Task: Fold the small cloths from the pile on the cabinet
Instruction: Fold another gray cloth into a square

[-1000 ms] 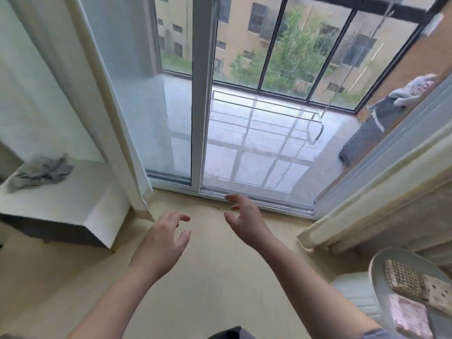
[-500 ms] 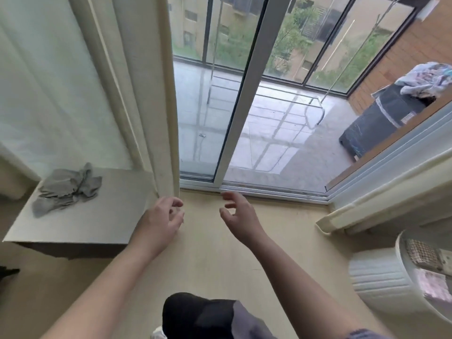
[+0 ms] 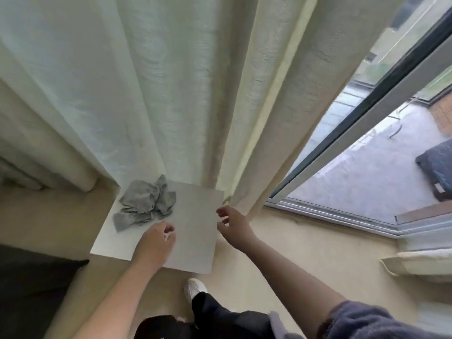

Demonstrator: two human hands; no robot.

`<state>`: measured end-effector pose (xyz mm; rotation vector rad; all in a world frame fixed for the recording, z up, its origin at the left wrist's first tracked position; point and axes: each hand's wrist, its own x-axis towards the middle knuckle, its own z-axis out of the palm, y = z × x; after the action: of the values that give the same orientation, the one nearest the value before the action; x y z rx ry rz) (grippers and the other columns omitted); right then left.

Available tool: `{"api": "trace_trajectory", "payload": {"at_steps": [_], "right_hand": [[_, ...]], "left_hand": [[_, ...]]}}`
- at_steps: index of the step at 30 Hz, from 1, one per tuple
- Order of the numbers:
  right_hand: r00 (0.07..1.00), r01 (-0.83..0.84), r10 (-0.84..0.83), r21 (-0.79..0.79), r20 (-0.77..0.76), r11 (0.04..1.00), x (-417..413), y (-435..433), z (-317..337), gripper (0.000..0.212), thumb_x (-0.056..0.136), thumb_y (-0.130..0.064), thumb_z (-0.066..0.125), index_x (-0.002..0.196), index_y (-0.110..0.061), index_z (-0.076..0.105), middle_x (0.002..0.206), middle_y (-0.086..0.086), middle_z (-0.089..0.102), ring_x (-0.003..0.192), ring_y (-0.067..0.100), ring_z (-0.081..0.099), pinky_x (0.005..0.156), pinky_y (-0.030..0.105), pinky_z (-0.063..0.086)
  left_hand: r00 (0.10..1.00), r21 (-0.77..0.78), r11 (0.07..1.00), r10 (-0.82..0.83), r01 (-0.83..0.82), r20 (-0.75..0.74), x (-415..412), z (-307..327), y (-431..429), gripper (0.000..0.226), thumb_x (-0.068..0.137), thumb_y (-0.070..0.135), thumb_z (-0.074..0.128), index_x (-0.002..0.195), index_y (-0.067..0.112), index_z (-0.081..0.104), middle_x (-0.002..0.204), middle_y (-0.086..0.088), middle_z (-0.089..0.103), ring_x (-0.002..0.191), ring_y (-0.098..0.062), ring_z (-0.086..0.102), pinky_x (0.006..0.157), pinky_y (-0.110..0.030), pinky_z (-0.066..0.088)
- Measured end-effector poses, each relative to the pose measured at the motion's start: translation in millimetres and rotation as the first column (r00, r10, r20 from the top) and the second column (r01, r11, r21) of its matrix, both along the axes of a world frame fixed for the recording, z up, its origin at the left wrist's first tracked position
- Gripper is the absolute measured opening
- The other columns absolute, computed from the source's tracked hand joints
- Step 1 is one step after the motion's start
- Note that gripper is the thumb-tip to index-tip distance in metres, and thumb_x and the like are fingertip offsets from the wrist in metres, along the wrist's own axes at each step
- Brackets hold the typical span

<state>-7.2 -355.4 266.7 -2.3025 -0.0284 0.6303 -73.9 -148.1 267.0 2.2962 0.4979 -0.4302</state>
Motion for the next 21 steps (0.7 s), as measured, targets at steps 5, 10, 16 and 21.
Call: {"api": "trace_trajectory", "payload": {"at_steps": [5, 10, 16, 21], "right_hand": [[0.979, -0.137, 0.121, -0.088, -0.162, 0.987, 34.0, 91.2, -43.6, 0.037, 0.092, -0.016, 0.053, 0.129, -0.012, 0.054, 0.126, 0.007, 0.057, 0.113, 0.024, 0.057, 0.095, 0.032, 0.044], [0.950, -0.135, 0.081, -0.163, -0.303, 0.977, 59.8, 162.6, -85.8, 0.041, 0.092, -0.018, 0.052, 0.133, -0.012, 0.051, 0.133, 0.011, 0.053, 0.123, 0.026, 0.050, 0.101, 0.034, 0.042], [0.915, 0.068, -0.099, -0.091, -0.392, 0.993, 84.7, 230.0, -148.5, 0.039, 0.091, -0.013, 0.055, 0.130, -0.008, 0.055, 0.132, 0.009, 0.059, 0.121, 0.025, 0.054, 0.098, 0.026, 0.040], [0.855, 0.286, -0.274, -0.039, -0.440, 0.957, 100.3, 264.8, -217.0, 0.040, 0.089, -0.010, 0.057, 0.129, -0.008, 0.059, 0.126, 0.010, 0.064, 0.117, 0.023, 0.059, 0.101, 0.028, 0.044]], "left_hand": [[0.982, 0.078, 0.997, 0.020, -0.006, -0.186, 29.1, -46.9, 82.7, 0.016, 0.096, 0.022, 0.049, 0.107, 0.018, 0.060, 0.108, -0.002, 0.062, 0.096, -0.022, 0.058, 0.083, -0.033, 0.048], [0.933, 0.108, 0.984, -0.098, 0.144, -0.347, 70.8, -102.0, 154.5, 0.015, 0.096, 0.022, 0.046, 0.102, 0.019, 0.060, 0.104, -0.004, 0.066, 0.091, -0.022, 0.061, 0.078, -0.029, 0.049], [0.906, 0.088, 0.981, -0.124, 0.173, -0.405, 121.8, -168.6, 196.1, 0.008, 0.094, 0.022, 0.047, 0.088, 0.024, 0.051, 0.105, -0.006, 0.063, 0.086, -0.023, 0.054, 0.075, -0.030, 0.047], [0.945, 0.008, 0.998, -0.053, 0.059, -0.321, 155.8, -234.0, 204.6, 0.029, 0.088, 0.019, 0.055, 0.117, 0.018, 0.055, 0.111, -0.009, 0.063, 0.098, -0.030, 0.060, 0.076, -0.032, 0.048]]}}
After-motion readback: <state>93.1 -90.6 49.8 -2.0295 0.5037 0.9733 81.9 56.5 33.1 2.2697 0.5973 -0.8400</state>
